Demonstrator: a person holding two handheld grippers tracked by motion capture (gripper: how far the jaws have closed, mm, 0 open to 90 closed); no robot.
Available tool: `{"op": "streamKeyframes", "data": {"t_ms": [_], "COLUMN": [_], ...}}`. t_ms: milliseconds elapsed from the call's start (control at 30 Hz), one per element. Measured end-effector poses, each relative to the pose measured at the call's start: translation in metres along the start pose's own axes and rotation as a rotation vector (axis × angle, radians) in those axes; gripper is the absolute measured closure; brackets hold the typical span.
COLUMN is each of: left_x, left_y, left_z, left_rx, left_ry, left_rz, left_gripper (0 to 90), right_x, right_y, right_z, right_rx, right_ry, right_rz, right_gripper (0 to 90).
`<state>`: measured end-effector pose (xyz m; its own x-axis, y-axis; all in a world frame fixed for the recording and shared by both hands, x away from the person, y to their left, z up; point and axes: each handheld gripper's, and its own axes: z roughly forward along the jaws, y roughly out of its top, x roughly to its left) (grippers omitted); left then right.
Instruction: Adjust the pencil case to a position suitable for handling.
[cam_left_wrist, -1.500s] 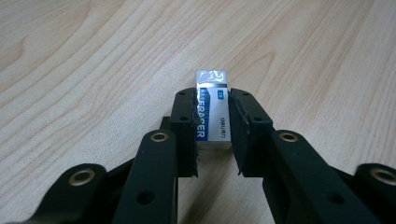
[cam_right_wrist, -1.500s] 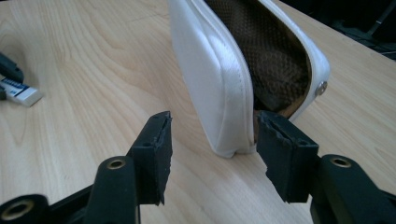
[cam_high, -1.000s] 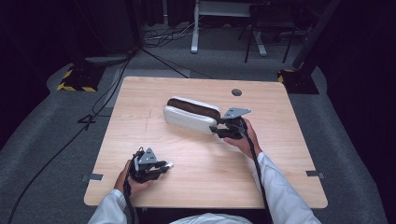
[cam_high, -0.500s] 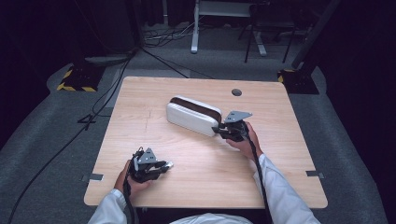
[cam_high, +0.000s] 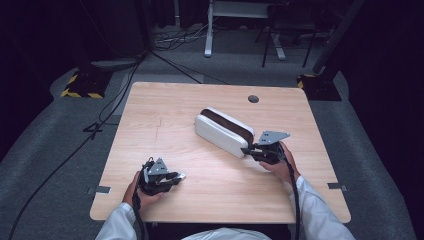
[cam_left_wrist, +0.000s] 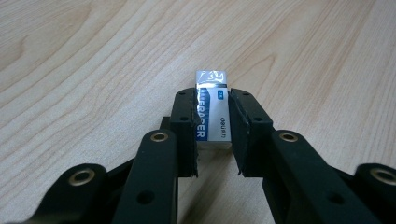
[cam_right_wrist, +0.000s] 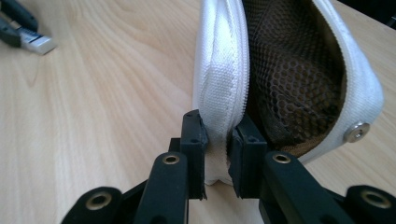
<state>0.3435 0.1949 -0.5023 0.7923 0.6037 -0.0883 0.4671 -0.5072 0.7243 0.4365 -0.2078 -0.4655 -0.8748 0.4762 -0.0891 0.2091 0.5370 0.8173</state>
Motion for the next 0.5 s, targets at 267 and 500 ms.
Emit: {"op": "streamKeyframes", "data": {"t_ms": [267, 500], "left_x": [-0.001, -0.001], "left_y": [0.0, 0.001], "left_z": [0.0, 0.0], "left_rx": [0.005, 0.005], "left_ry": [0.009, 0.009], "left_rz": [0.007, 0.005], "left_gripper": [72.2, 72.3], "right_x": [0.01, 0.013], "right_y": [-0.017, -0.02], "right_z": [-0.03, -0.043], "right_rx": [0.005, -0.004], "right_ry": [0.027, 0.02], "right_rz": [-0.021, -0.011], "right_gripper": [76.6, 67.8]}}
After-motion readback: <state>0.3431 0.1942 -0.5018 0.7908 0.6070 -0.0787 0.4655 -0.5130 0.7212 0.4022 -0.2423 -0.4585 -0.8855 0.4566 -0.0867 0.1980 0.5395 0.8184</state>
